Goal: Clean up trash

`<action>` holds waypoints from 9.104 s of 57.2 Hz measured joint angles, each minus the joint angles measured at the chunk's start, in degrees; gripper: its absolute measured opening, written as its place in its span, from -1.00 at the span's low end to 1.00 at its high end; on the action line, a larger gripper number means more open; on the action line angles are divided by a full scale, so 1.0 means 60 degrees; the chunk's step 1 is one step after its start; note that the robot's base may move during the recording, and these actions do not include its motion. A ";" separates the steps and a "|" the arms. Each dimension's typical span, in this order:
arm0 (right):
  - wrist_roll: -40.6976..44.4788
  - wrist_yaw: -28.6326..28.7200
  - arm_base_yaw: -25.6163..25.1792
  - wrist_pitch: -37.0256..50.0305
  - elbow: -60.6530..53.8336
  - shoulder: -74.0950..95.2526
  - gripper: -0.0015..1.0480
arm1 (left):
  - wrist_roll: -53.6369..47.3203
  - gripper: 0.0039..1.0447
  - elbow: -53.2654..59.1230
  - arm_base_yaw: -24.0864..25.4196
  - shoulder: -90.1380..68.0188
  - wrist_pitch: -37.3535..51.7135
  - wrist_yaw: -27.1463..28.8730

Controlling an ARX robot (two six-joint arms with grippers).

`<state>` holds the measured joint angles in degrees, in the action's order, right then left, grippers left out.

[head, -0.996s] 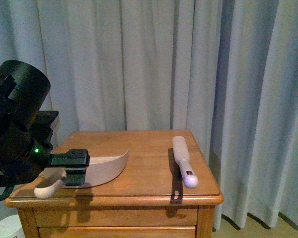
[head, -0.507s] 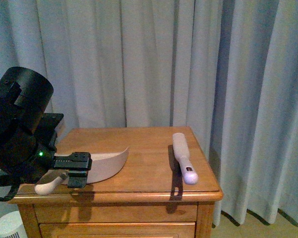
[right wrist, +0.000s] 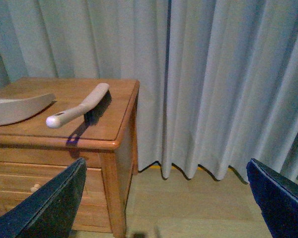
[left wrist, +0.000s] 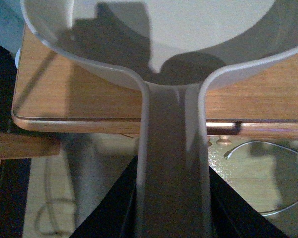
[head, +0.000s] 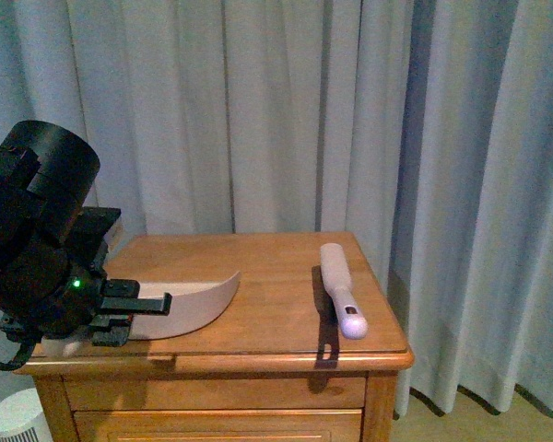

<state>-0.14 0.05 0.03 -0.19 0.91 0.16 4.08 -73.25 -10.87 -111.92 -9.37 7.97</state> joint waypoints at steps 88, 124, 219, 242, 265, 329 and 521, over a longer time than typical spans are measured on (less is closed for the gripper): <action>0.0000 0.0000 0.0000 -0.0004 0.0000 0.0000 0.86 | -0.2641 -0.46 0.6451 0.0492 1.1810 0.3115 -0.0189; 0.0000 0.0000 0.0000 -0.0004 0.0000 0.0000 0.86 | -0.2455 -0.46 0.7792 0.0277 1.4280 0.1563 0.0230; -0.6390 -0.2335 0.3300 -0.2018 1.2852 1.8298 0.86 | -0.2014 -0.47 0.7854 0.0539 1.4258 0.1555 -0.0073; -0.6502 -0.2481 0.3697 -0.3391 1.4874 1.9850 0.86 | -0.2011 -0.47 0.7854 0.0539 1.4258 0.1555 -0.0073; -0.6328 -0.2659 0.3792 -0.3792 1.5599 2.0564 0.86 | -0.2011 -0.47 0.7854 0.0539 1.4258 0.1555 -0.0073; -0.3632 -0.2415 0.3577 -0.0911 1.3478 1.7580 -0.62 | -0.2011 -0.47 0.7854 0.0539 1.4258 0.1555 -0.0073; -0.1308 -0.3752 0.3206 -0.0565 0.4911 0.4710 -0.63 | -0.1978 -0.47 0.7879 0.0576 1.4218 0.1548 -0.0058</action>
<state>-7.99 -22.46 19.27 -3.57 30.37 28.42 -7.79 -25.98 -7.42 -26.61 -0.08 7.62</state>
